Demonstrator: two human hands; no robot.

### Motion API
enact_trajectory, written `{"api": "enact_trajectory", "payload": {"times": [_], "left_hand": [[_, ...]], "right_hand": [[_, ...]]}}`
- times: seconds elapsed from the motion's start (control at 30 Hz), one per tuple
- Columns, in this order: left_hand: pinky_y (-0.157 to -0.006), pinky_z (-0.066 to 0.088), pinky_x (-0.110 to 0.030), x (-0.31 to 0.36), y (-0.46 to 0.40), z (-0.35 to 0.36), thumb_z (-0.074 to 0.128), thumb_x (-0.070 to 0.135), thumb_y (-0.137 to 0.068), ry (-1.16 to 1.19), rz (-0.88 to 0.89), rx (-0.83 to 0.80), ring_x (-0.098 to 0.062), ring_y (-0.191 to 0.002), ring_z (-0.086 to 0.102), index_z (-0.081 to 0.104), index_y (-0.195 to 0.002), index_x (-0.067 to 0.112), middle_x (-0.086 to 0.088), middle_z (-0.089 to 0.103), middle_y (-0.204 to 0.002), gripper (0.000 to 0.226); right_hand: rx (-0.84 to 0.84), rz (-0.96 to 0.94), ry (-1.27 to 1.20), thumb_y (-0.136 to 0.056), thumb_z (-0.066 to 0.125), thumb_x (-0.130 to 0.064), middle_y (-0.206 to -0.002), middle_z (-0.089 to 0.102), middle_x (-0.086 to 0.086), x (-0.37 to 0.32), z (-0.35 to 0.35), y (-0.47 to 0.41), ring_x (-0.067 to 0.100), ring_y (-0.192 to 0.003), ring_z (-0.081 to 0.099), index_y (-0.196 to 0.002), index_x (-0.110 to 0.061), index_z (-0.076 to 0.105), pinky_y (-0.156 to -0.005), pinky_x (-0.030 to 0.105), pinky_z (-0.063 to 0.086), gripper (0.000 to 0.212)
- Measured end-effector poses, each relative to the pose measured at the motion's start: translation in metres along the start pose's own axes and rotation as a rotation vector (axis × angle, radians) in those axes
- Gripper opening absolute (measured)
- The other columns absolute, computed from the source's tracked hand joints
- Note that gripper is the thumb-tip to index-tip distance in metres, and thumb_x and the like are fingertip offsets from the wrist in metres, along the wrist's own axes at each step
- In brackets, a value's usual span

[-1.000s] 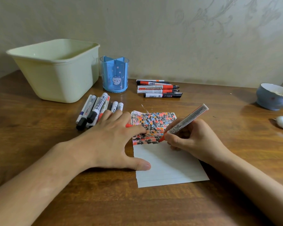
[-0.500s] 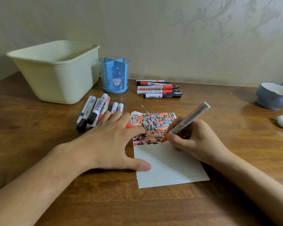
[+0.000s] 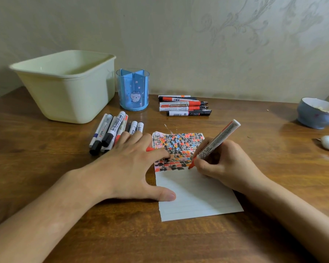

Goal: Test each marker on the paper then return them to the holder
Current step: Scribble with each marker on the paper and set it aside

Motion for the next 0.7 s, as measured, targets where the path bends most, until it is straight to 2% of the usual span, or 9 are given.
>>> {"api": "enact_trajectory", "payload": {"times": [0.13, 0.3, 0.47, 0.6, 0.7], "left_hand": [[-0.103, 0.027, -0.034, 0.0004, 0.0008, -0.0006, 0.029, 0.102, -0.060, -0.002, 0.002, 0.019, -0.011, -0.107, 0.021, 0.019, -0.144, 0.053, 0.012, 0.022, -0.108, 0.098], [-0.104, 0.026, -0.035, -0.0001, 0.0006, 0.0004, 0.028, 0.102, -0.060, 0.006, 0.008, 0.020, -0.011, -0.108, 0.020, 0.018, -0.143, 0.054, 0.012, 0.021, -0.107, 0.097], [-0.107, 0.026, -0.037, -0.0006, 0.0009, 0.0005, 0.026, 0.103, -0.059, 0.002, 0.012, 0.036, -0.011, -0.109, 0.021, 0.020, -0.144, 0.052, 0.012, 0.021, -0.107, 0.100], [-0.106, 0.026, -0.036, 0.0002, 0.0004, 0.0001, 0.028, 0.102, -0.060, 0.005, 0.011, 0.034, -0.011, -0.109, 0.022, 0.020, -0.145, 0.052, 0.012, 0.022, -0.108, 0.099], [-0.107, 0.026, -0.036, -0.0001, 0.0004, -0.0001, 0.027, 0.102, -0.059, 0.000, 0.006, 0.012, -0.010, -0.109, 0.020, 0.018, -0.144, 0.053, 0.012, 0.019, -0.107, 0.099]], "right_hand": [[-0.021, -0.001, -0.063, -0.086, 0.074, -0.016, -0.073, 0.071, -0.010, 0.0018, 0.0010, 0.0017, 0.008, -0.064, 0.066, -0.086, -0.020, 0.070, -0.060, 0.021, 0.052, 0.005], [0.014, -0.007, 0.016, -0.084, 0.073, -0.018, -0.075, 0.071, -0.003, 0.0025, -0.0006, -0.0009, 0.010, -0.066, 0.066, -0.083, -0.021, 0.069, -0.059, 0.022, 0.053, 0.005], [-0.027, -0.023, -0.037, -0.086, 0.075, -0.015, -0.077, 0.072, -0.007, 0.0034, 0.0011, 0.0007, 0.008, -0.068, 0.067, -0.087, -0.021, 0.070, -0.061, 0.018, 0.051, 0.007], [-0.013, -0.013, -0.013, -0.084, 0.072, -0.016, -0.077, 0.071, -0.001, 0.0027, 0.0003, -0.0013, 0.009, -0.067, 0.065, -0.084, -0.020, 0.069, -0.059, 0.020, 0.051, 0.006], [-0.030, -0.041, -0.038, -0.086, 0.073, -0.014, -0.080, 0.073, -0.003, 0.0018, 0.0002, 0.0004, 0.009, -0.069, 0.066, -0.087, -0.019, 0.070, -0.061, 0.023, 0.054, 0.006]]}}
Point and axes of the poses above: each hand's wrist, its own y-axis away from the middle knuckle, its own z-axis out of the palm, x = y × z, the point moved 4 cm from there along -y, towards the middle knuckle
